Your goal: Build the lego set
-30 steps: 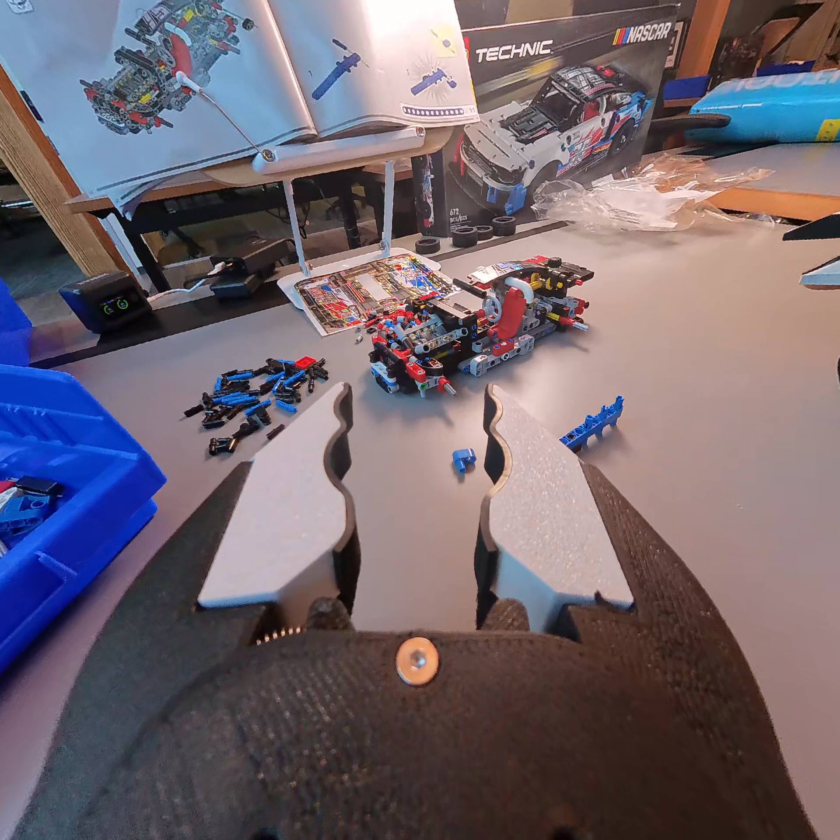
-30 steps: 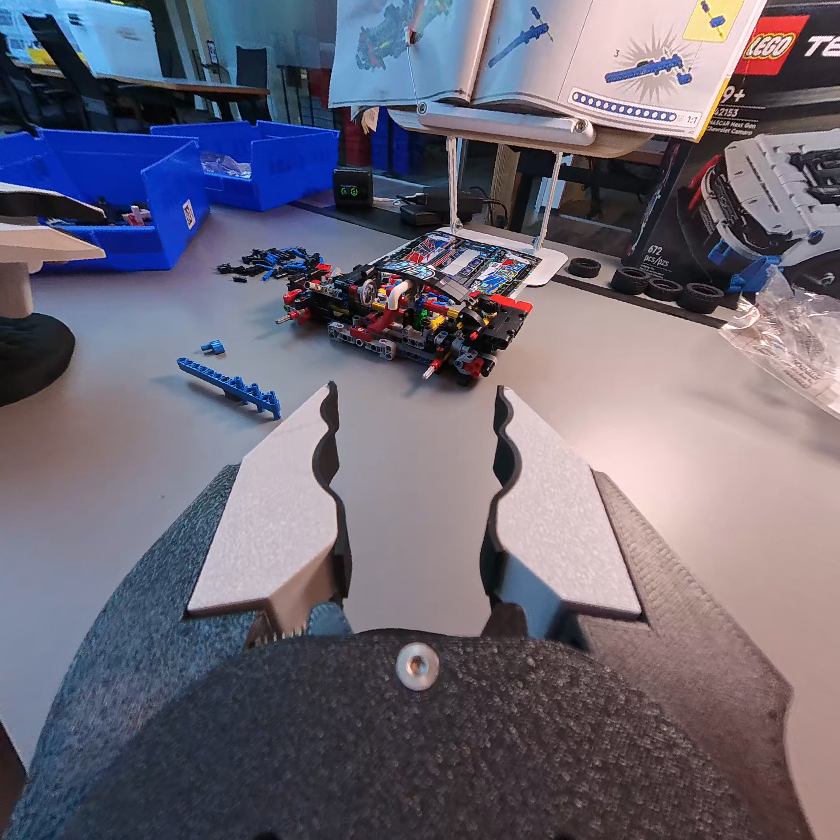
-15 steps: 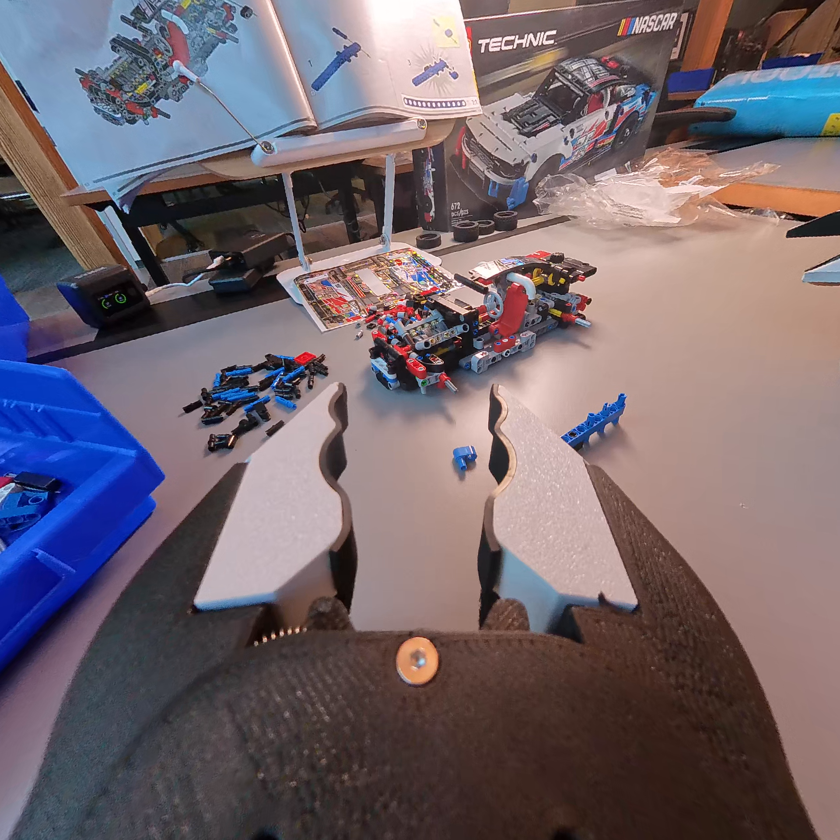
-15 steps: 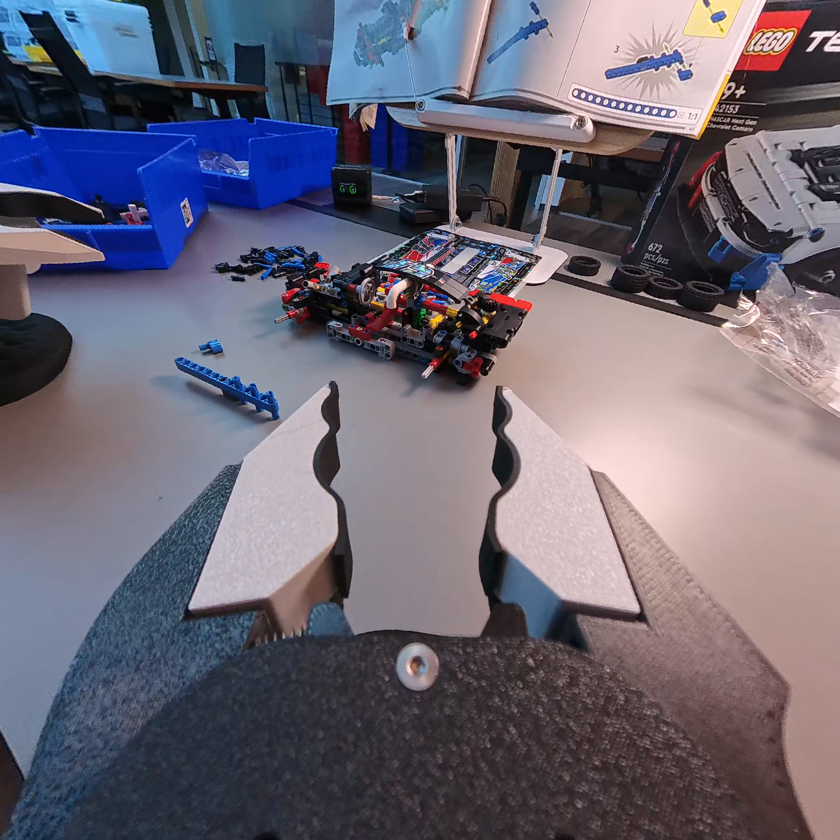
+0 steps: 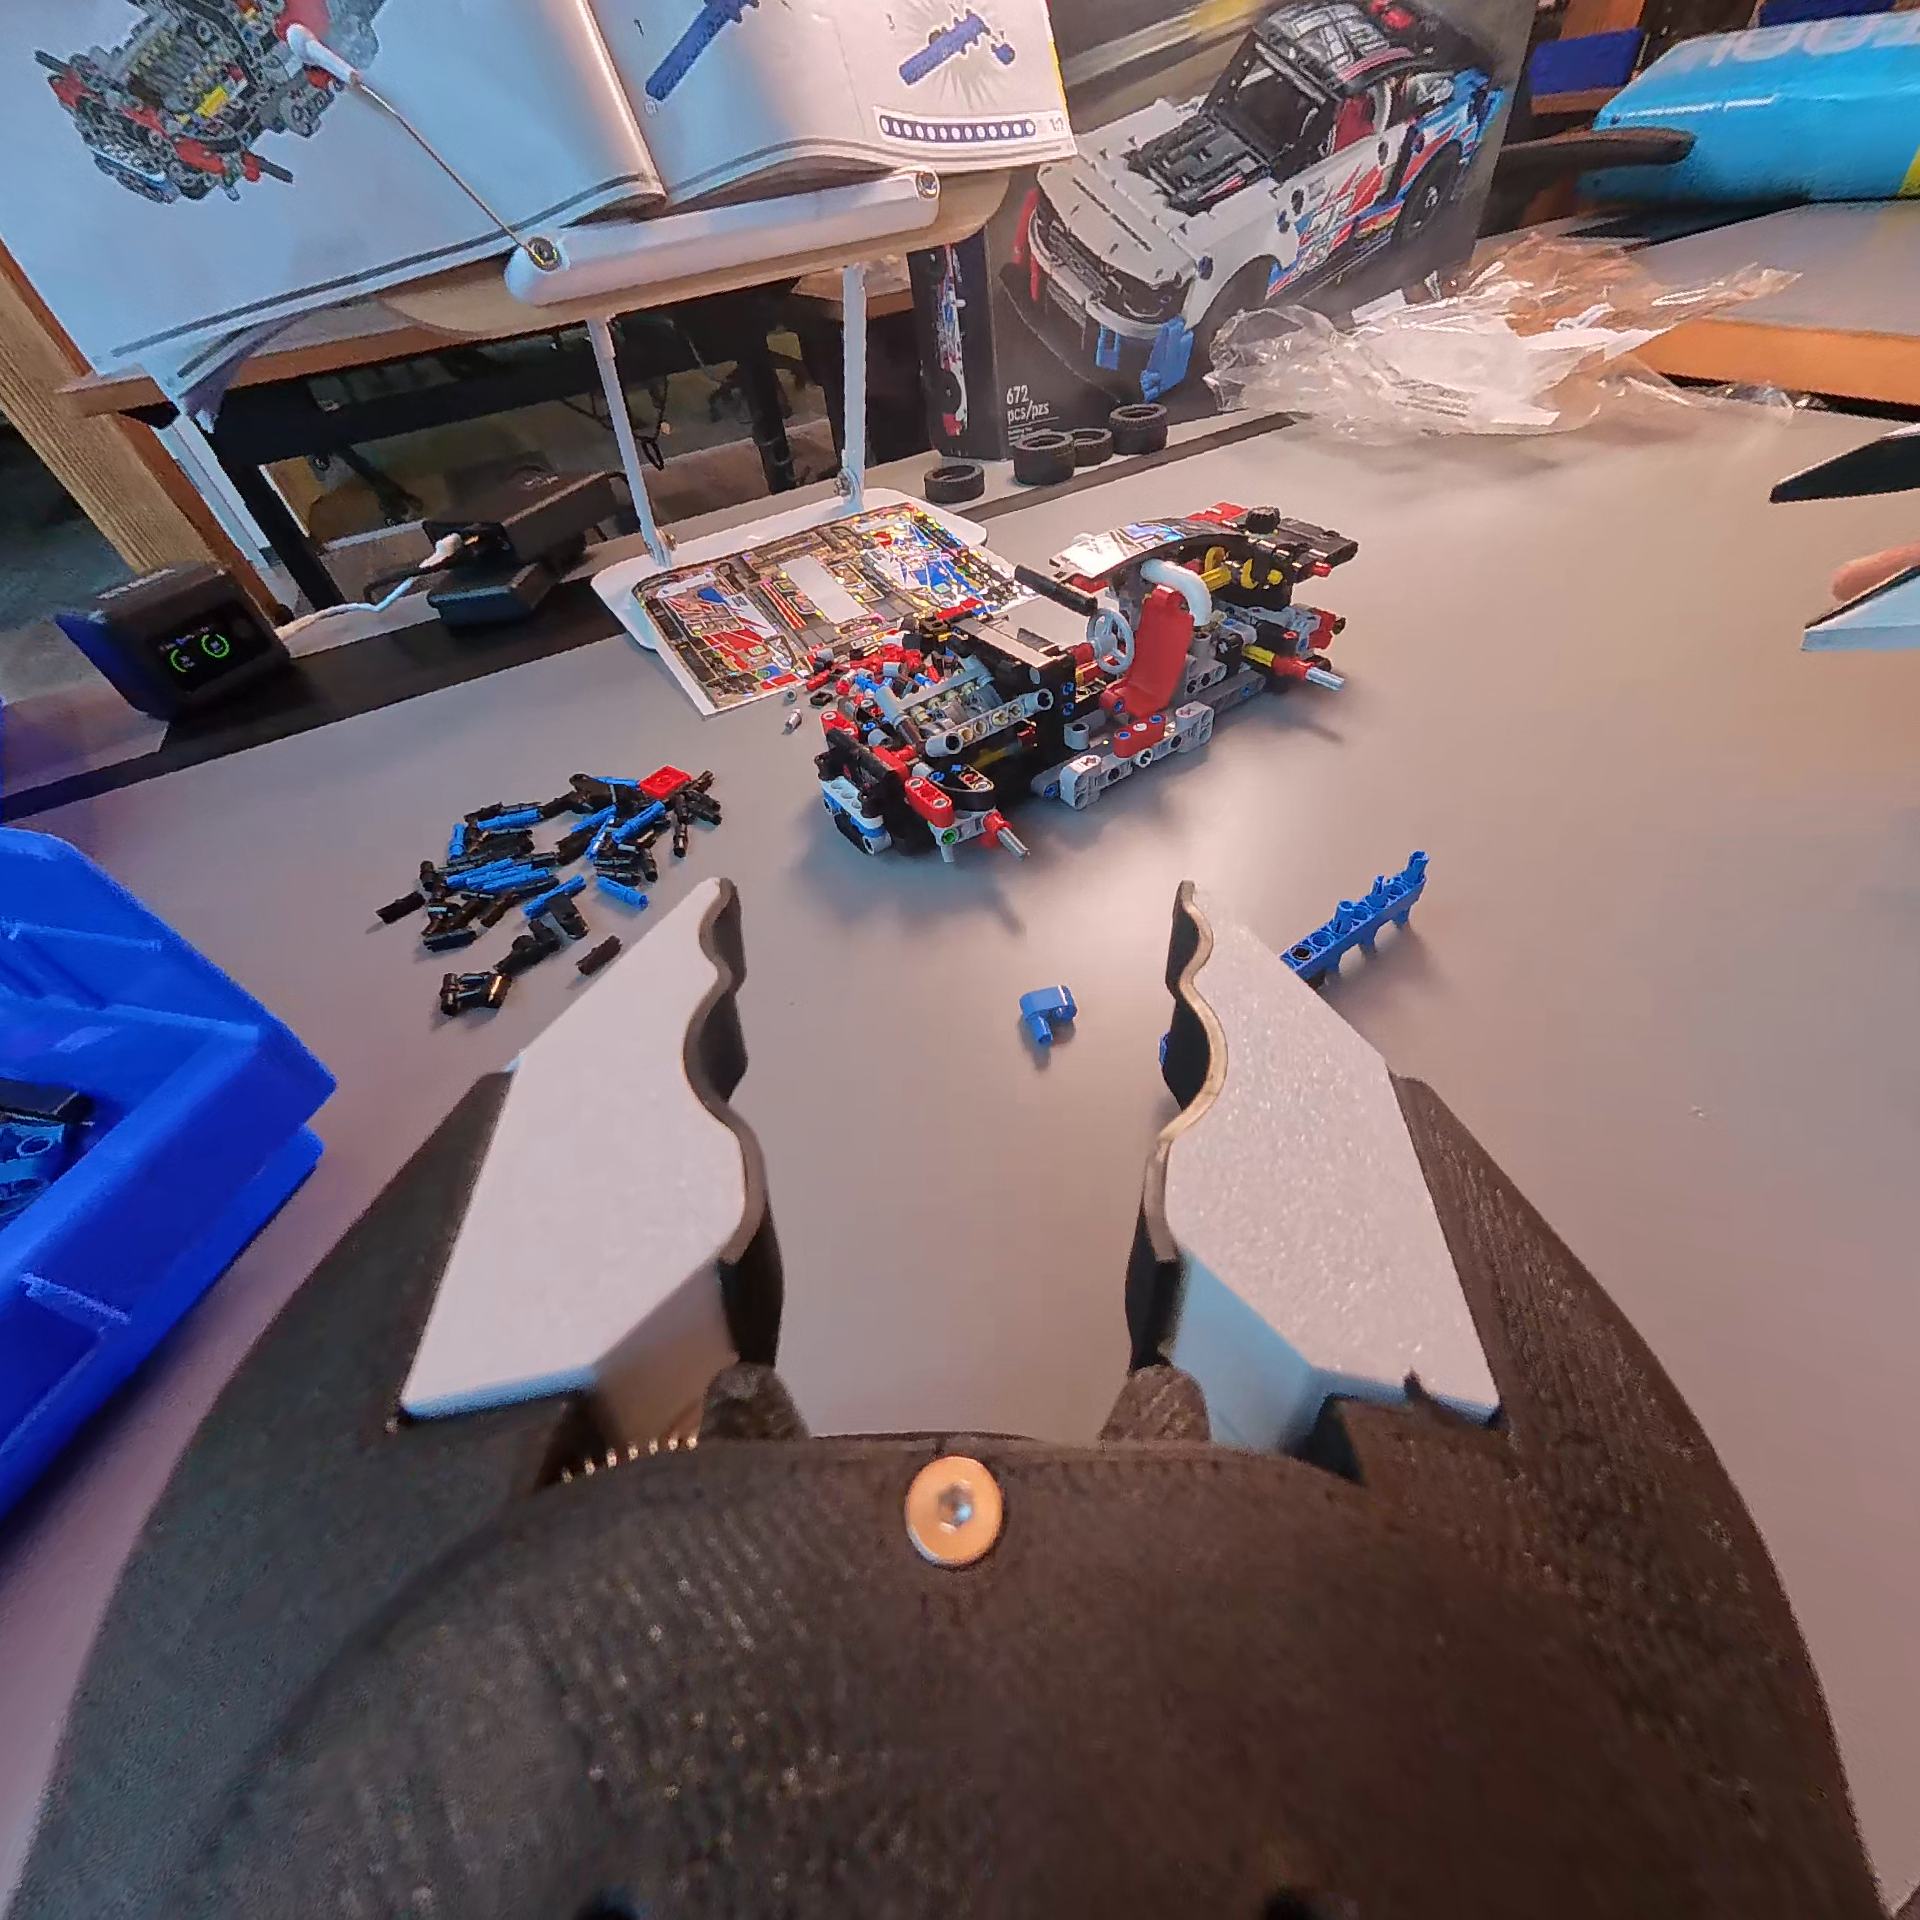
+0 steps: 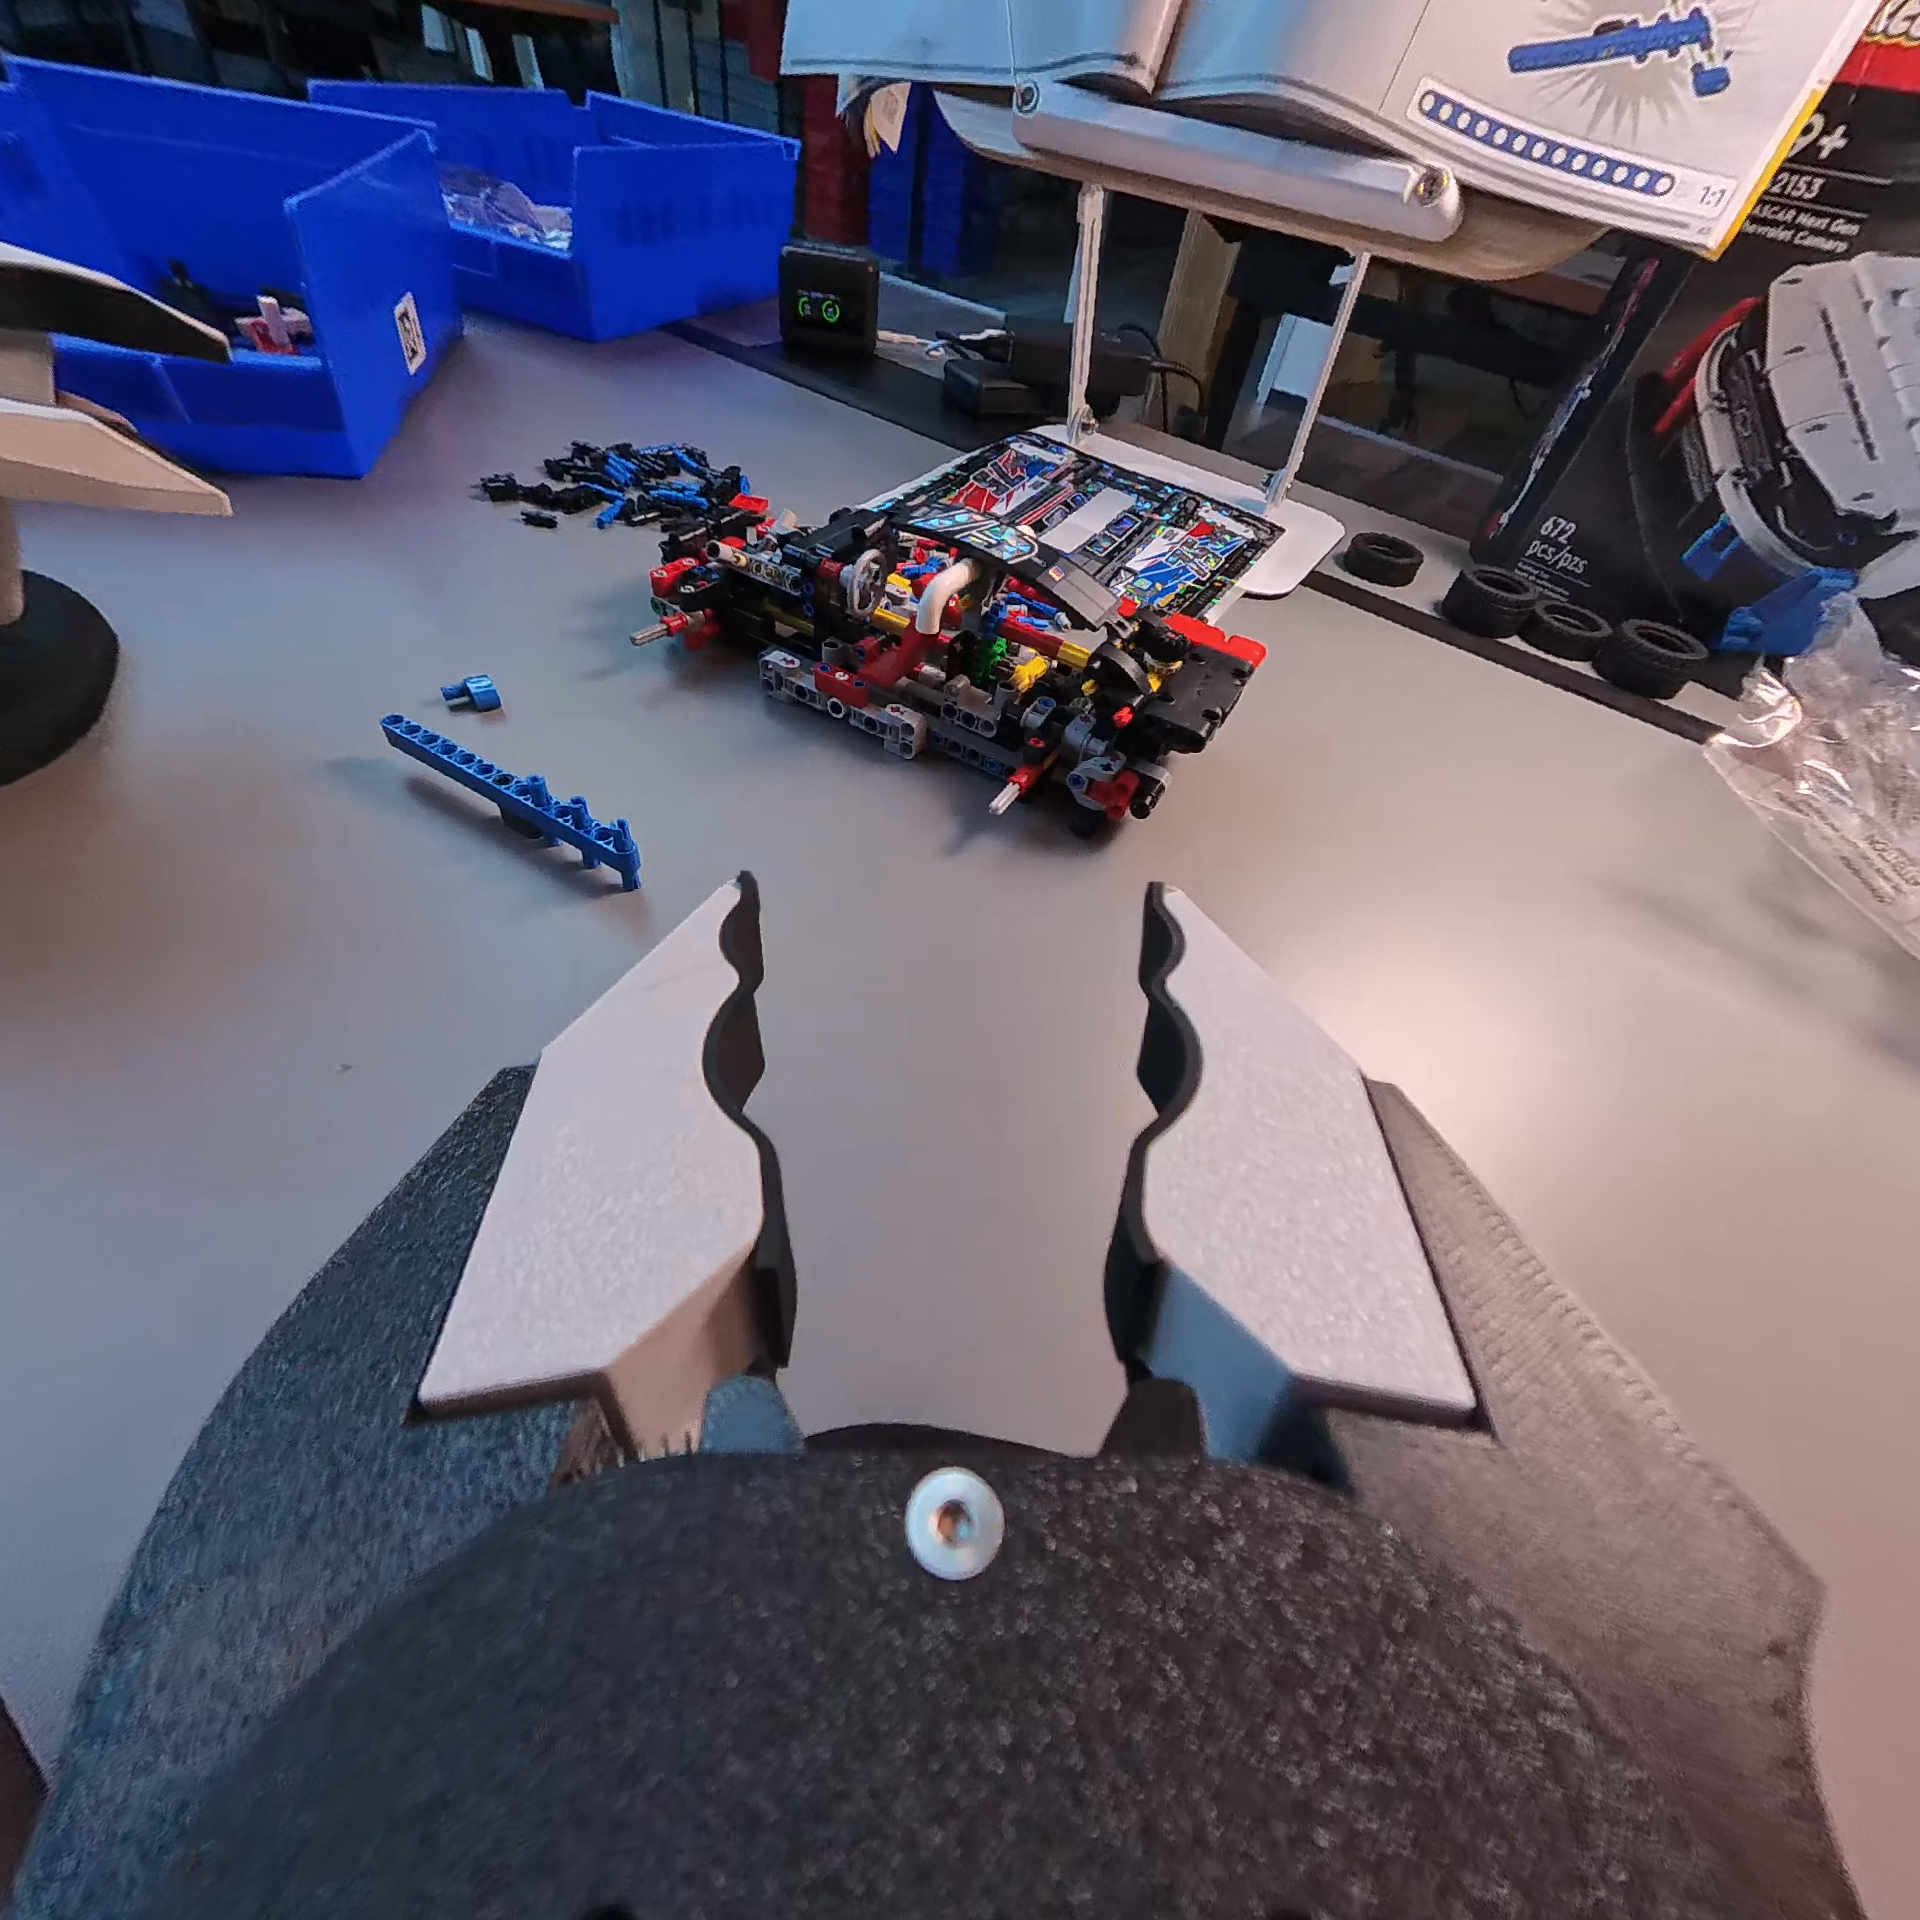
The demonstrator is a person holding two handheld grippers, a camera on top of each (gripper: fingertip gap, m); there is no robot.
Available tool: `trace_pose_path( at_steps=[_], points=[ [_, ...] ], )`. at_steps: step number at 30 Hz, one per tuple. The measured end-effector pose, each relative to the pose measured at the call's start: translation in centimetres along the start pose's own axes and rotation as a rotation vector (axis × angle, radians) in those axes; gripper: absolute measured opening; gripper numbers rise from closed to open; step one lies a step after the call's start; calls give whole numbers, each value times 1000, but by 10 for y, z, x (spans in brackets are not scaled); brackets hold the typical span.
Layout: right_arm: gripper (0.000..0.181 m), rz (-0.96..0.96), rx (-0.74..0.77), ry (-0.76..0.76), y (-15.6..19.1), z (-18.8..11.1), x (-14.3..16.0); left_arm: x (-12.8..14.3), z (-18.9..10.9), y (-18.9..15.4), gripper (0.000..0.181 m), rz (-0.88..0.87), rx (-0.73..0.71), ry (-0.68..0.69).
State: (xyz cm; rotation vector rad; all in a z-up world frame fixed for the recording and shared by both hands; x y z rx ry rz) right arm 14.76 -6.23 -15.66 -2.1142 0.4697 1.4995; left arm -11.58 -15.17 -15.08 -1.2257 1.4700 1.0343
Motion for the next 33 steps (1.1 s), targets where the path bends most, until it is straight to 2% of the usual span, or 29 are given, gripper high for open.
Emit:
trace_pose_path(
  at_steps=[5, 9, 14, 25, 30, 31, 33],
  points=[
    [76, -51, -47, 19, 10, 2, 2, 5, 3, -1, 82, -10, 13, 48],
    [77, -105, -203, 41, 30, 1, 4, 25, 1, -19, 88, -30, 189, 264],
    [78, -149, -237, 124, 37, 8, 13, 29, 3, -15, 85, -66, 189, 259],
    [74, -152, -203, 119, 35, 8, 13, 33, 10, -15, 83, 24, 109, 277],
    [74, -196, -177, 97, 37, 5, 5, 19, 14, -17, 74, 72, 62, 238],
    [70, -189, -167, 76, 38, 3, -1, 14, 17, -20, 71, 52, 71, 225],
    [51, -124, -181, 0, 46, -3, -22, 2, 25, -27, 60, 3, 96, 204]
  ],
)
Point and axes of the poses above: each gripper's, where its closed fingertips meet, z out along the fingers, x out of its underside, y = z × x across the jaws, the point moved 3 cm from there along -z, back along the fingers, and after that the axes turned 4 degrees about -z, right-handed, at the moved point
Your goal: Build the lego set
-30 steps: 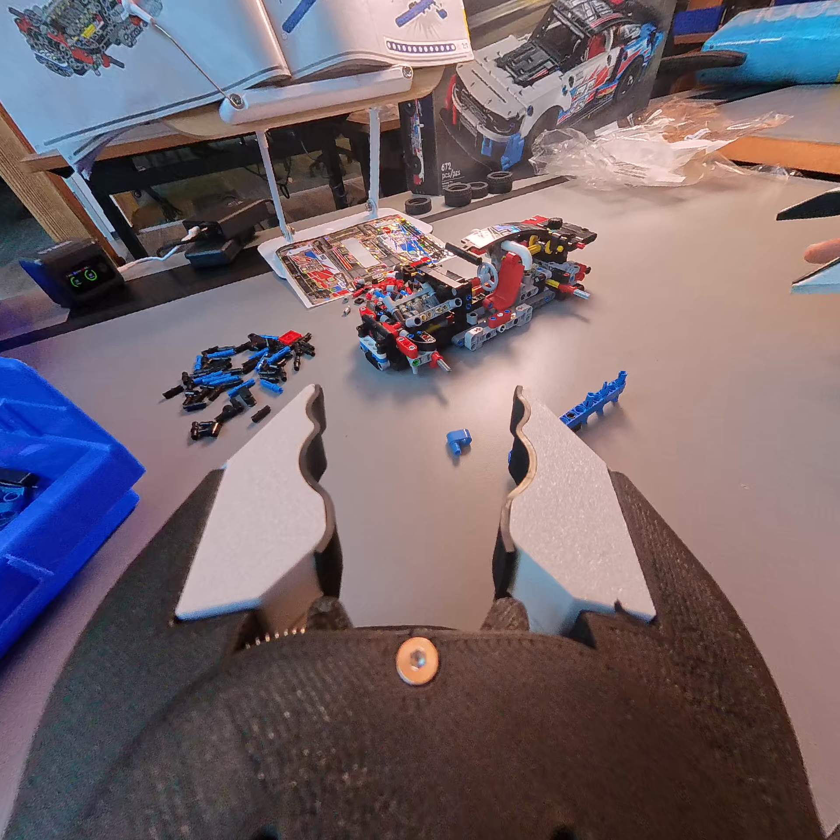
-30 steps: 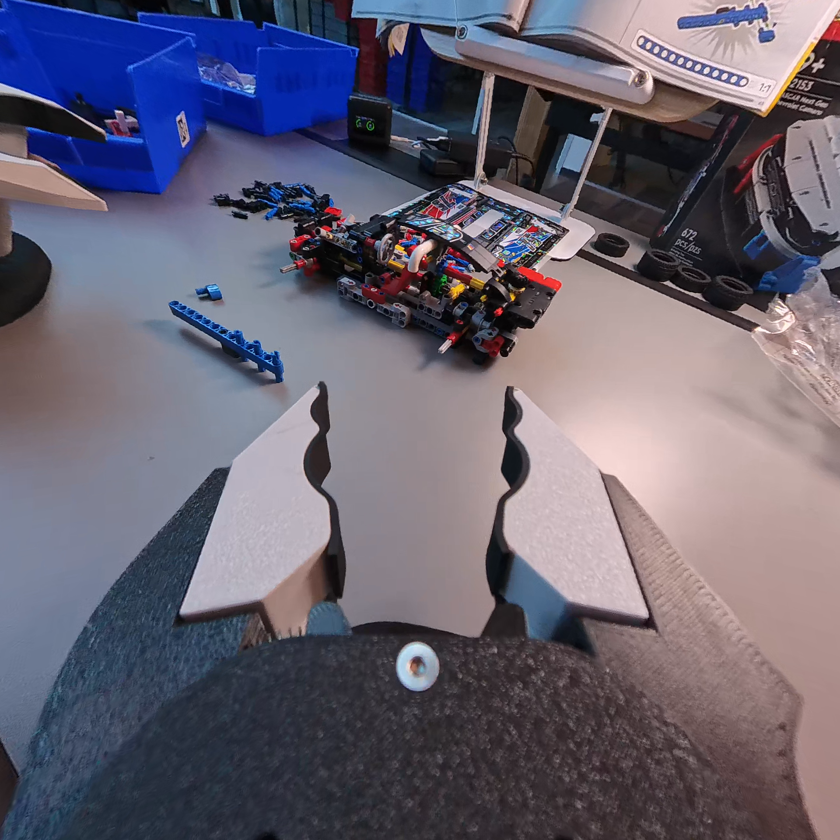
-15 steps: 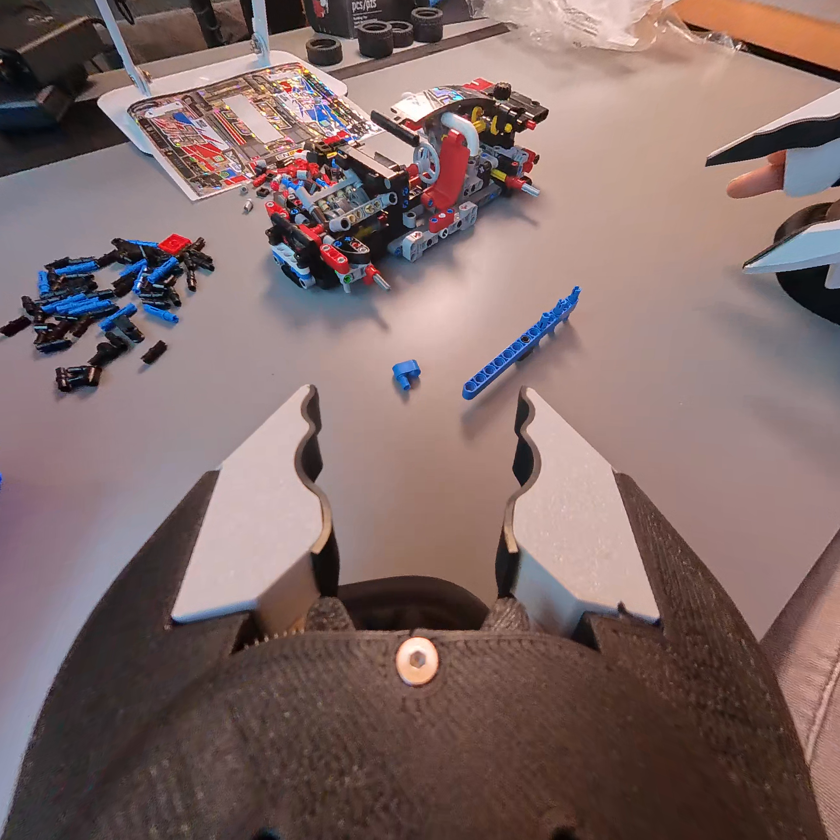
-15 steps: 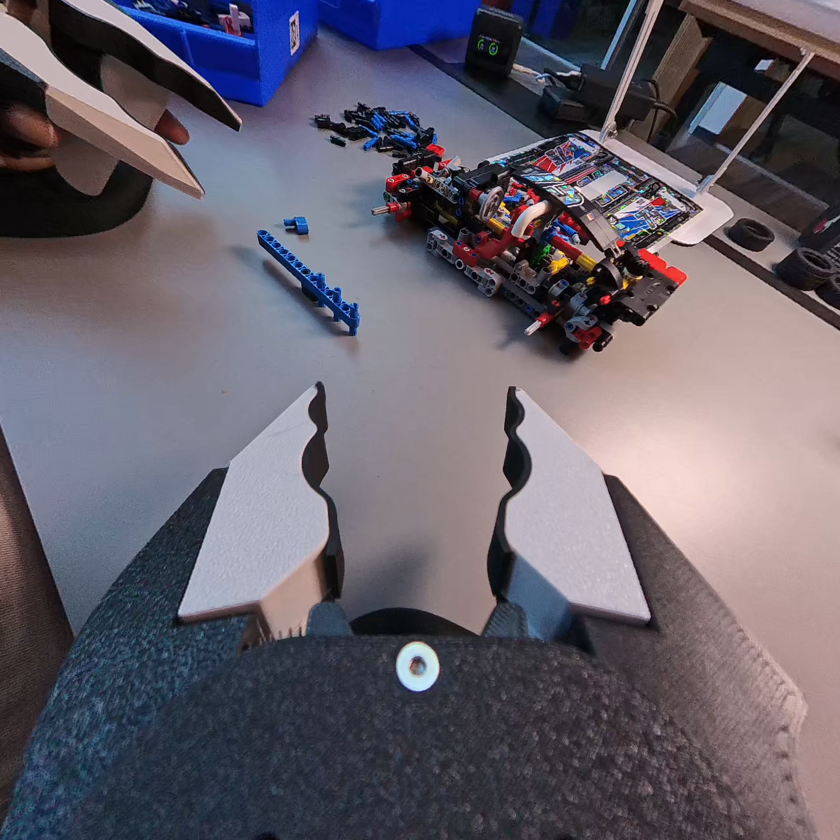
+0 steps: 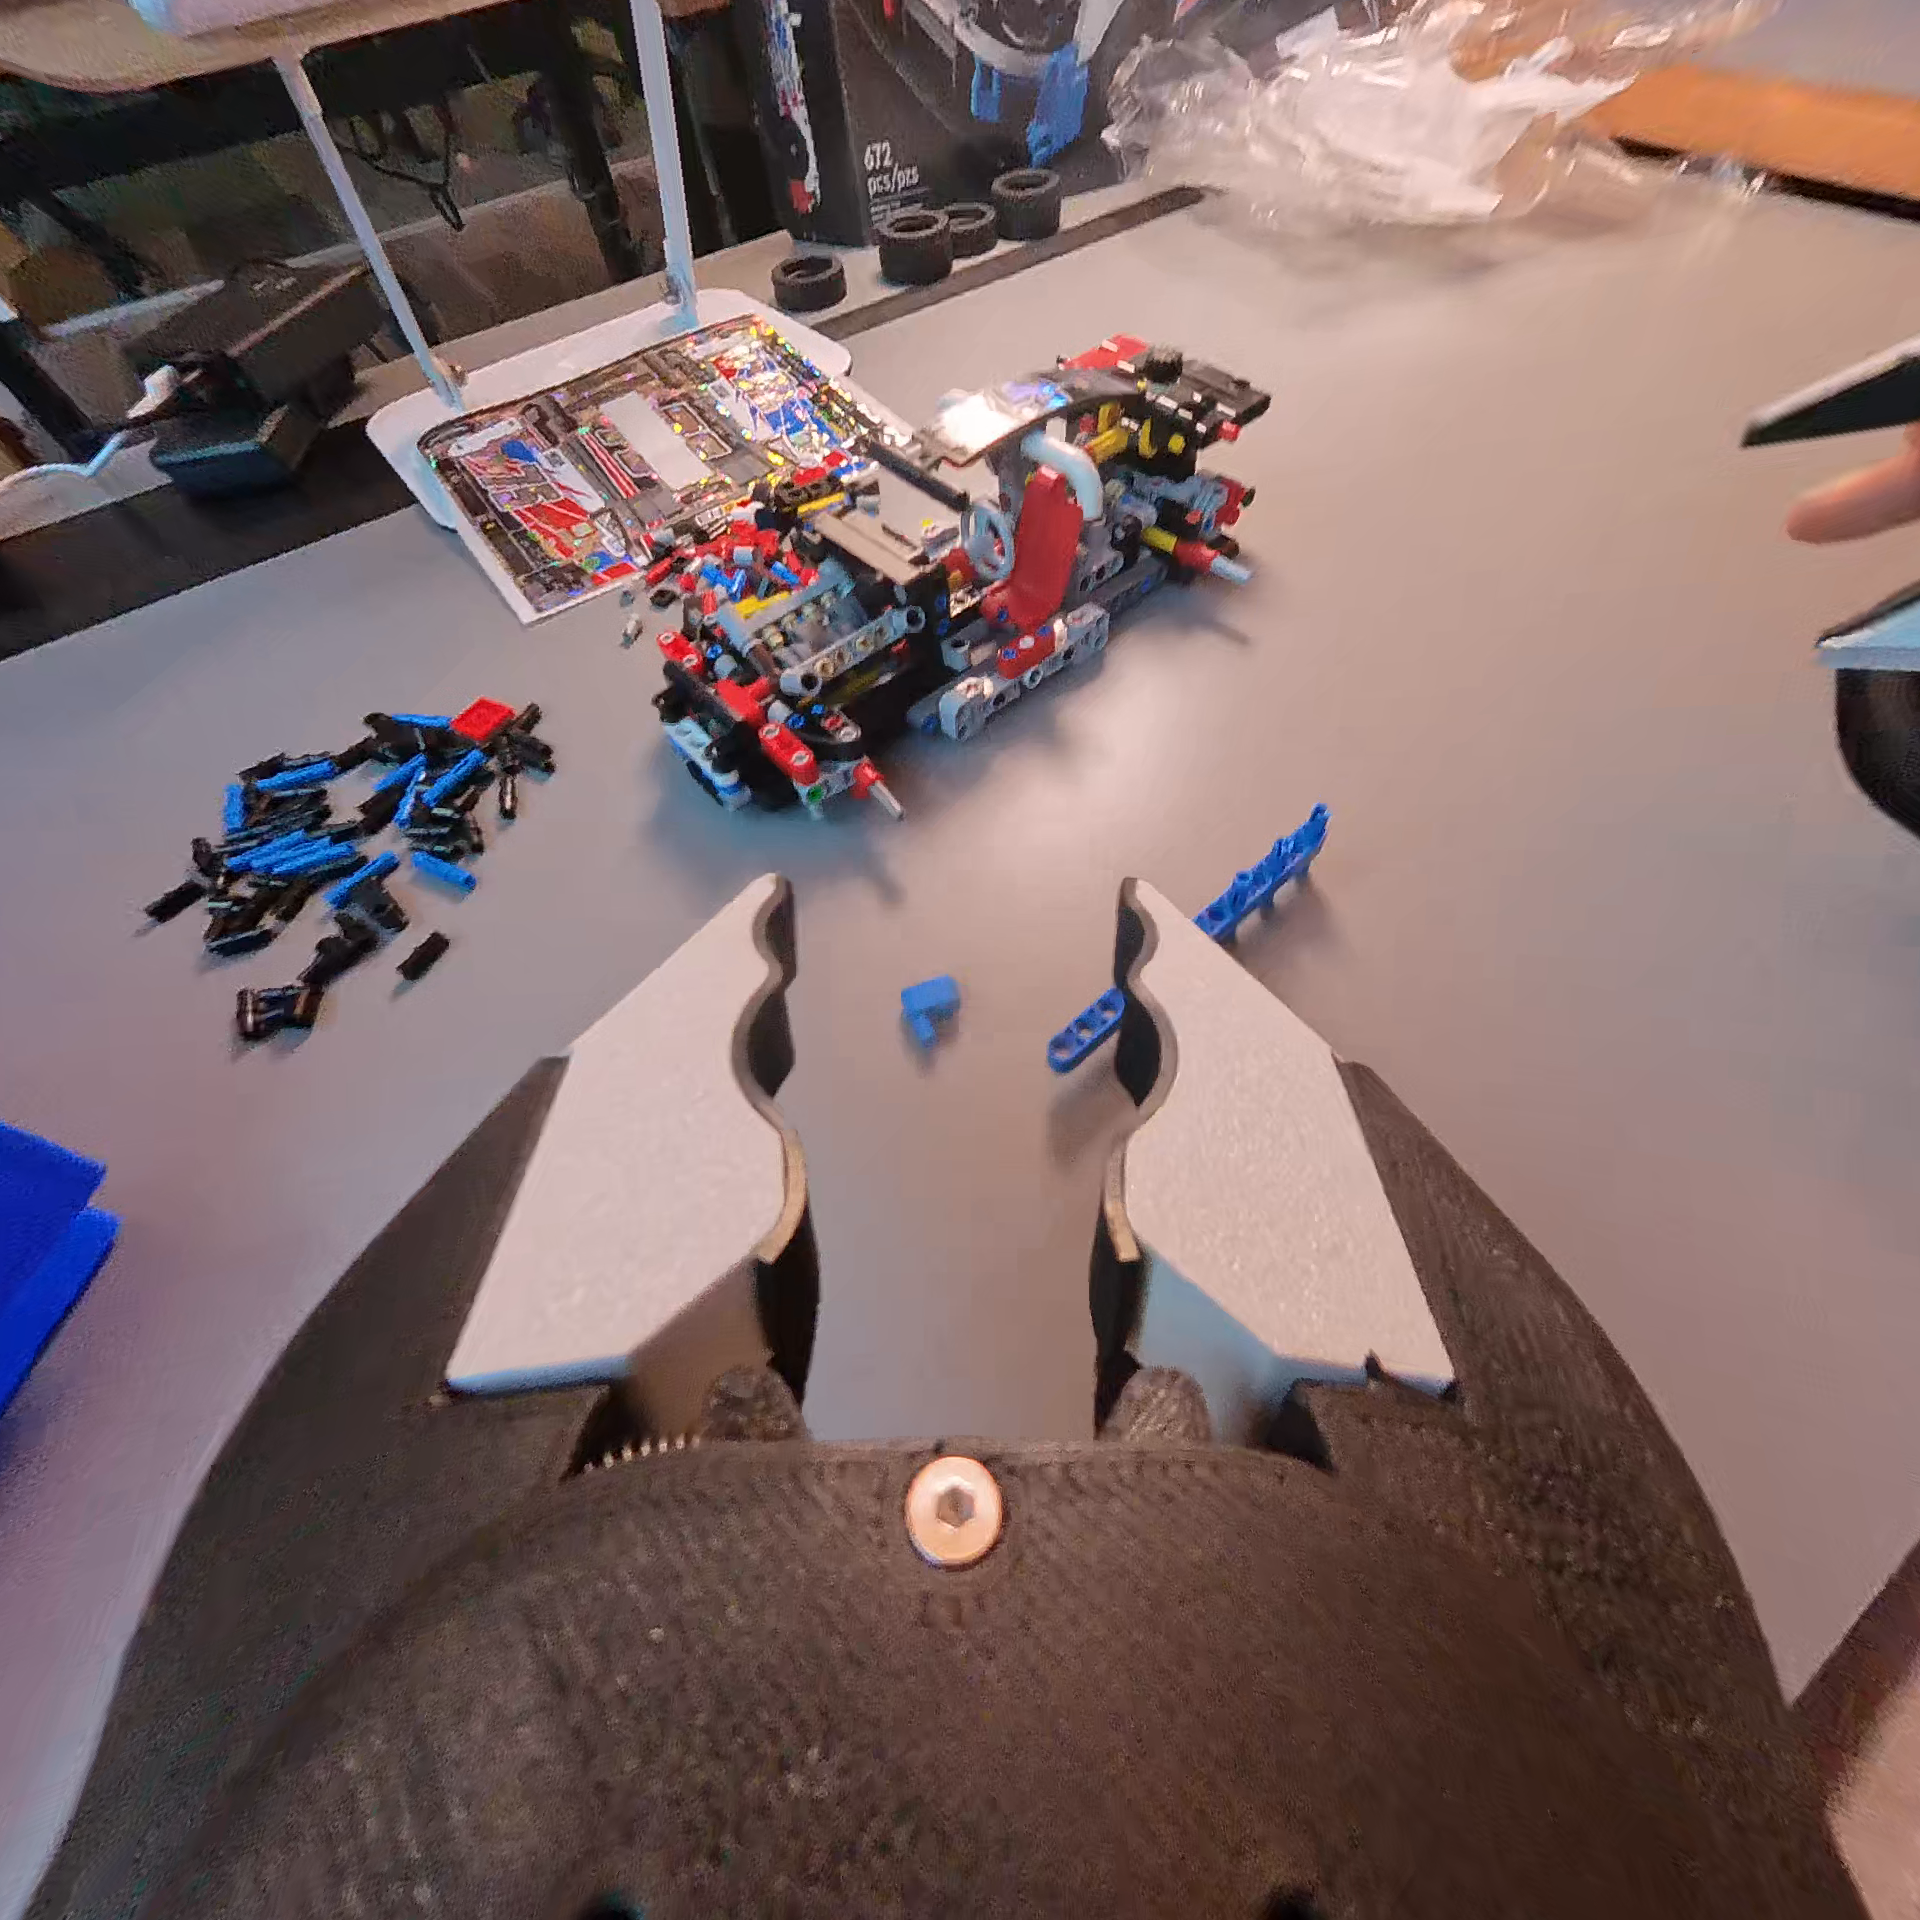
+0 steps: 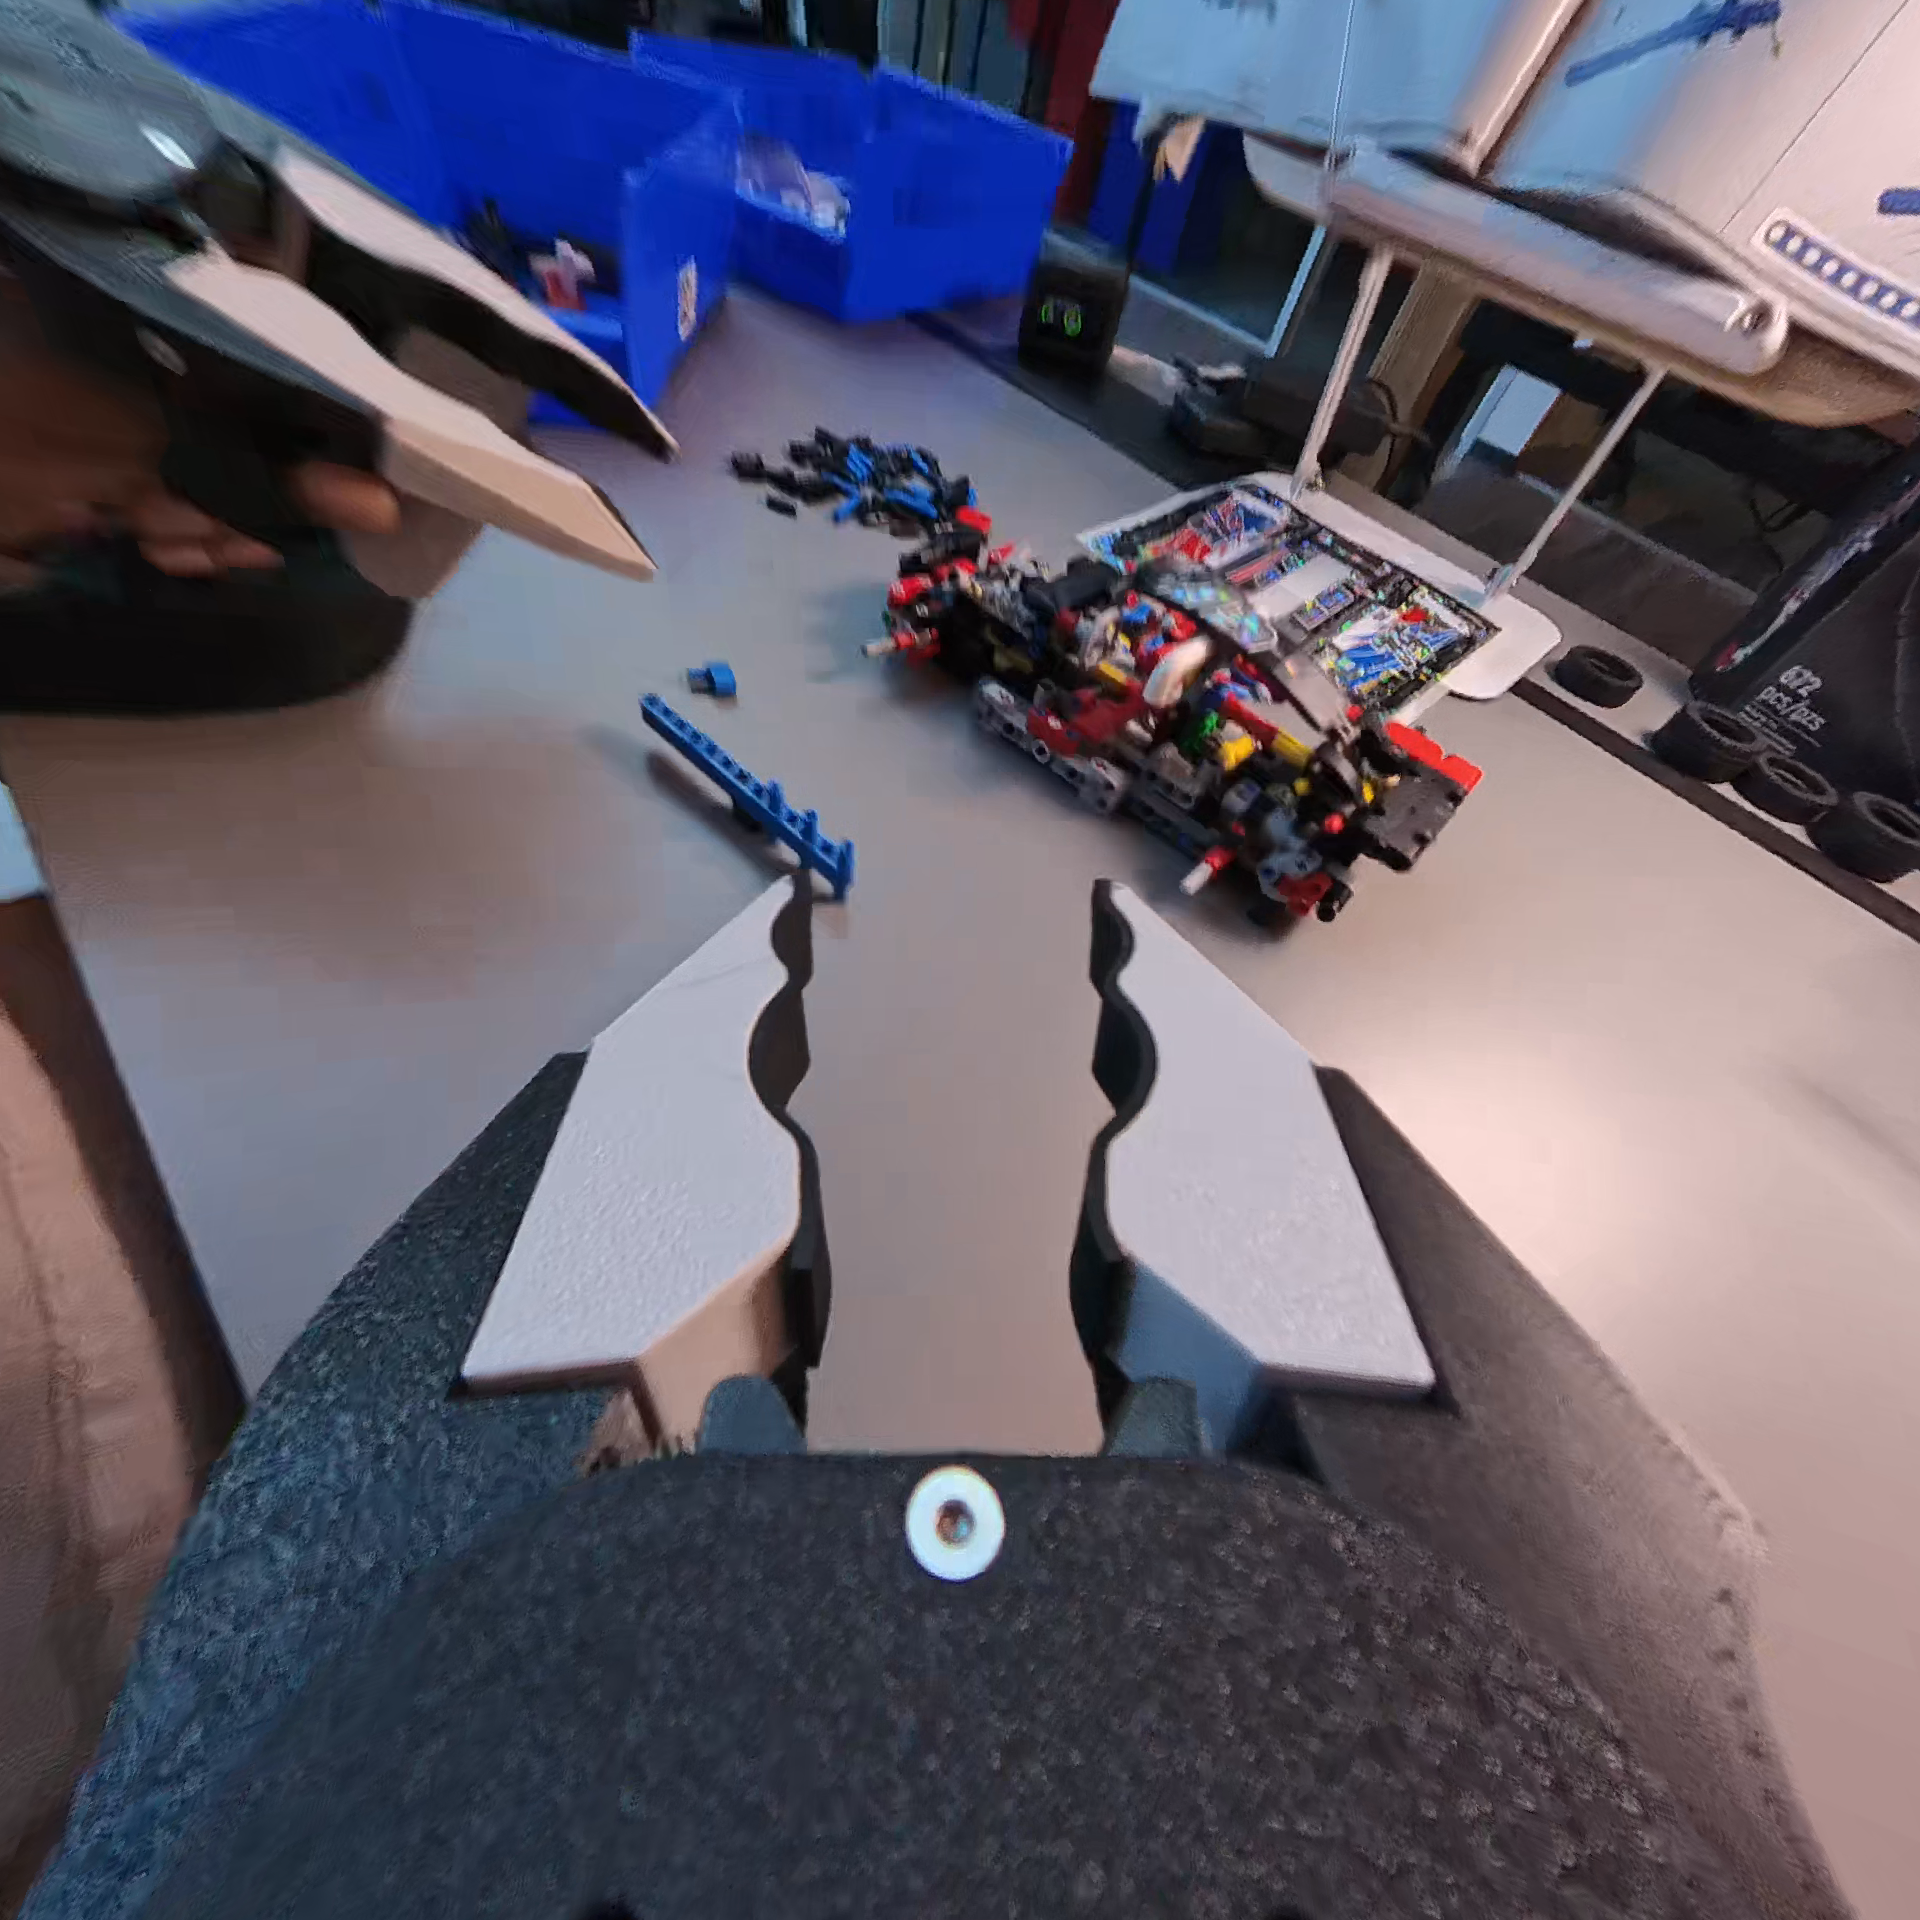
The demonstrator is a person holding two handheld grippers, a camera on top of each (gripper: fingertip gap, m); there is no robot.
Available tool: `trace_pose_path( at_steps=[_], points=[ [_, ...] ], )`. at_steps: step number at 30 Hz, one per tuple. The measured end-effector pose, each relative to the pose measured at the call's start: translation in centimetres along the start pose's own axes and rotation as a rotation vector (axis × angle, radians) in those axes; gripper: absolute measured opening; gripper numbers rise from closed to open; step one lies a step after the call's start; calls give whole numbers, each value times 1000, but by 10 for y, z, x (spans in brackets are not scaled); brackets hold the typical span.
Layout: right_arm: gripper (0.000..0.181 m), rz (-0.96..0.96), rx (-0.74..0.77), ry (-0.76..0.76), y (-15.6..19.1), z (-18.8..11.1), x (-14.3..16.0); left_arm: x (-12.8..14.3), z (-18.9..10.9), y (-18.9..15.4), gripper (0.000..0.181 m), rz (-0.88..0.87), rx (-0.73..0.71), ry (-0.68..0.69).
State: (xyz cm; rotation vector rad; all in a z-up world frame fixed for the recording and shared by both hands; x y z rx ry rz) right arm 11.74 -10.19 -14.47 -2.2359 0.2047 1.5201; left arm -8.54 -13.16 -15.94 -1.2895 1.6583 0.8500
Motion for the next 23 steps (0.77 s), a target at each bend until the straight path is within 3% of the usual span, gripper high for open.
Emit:
trace_pose_path(
  at_steps=[3, 5, 10, 16, 23],
  points=[
    [27, 34, -49, -166, 22, -7, -48, -14, 16, -3, 35, 39, -66, -1],
    [6, 10, -74, -258, 43, -10, -82, -22, 28, -8, 0, 68, -94, 6],
    [0, -19, -227, -354, 105, -1, -138, -33, 56, -15, 0, 155, -217, 14],
    [0, -19, -279, -218, 127, 31, -132, -31, 66, -1, 0, 320, -395, 67],
    [0, -38, -272, -180, 126, 39, -121, -31, 64, 7, 0, 385, -465, 88]
  ],
)
Point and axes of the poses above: each gripper's, where its closed fingertips meet, z out along the fingers, x out of its underside, y = z × x across the jaws, the point moved 3 cm from there along -z, back along the fingers, and after that the axes turned 4 degrees about -z, right-handed, at the moved point
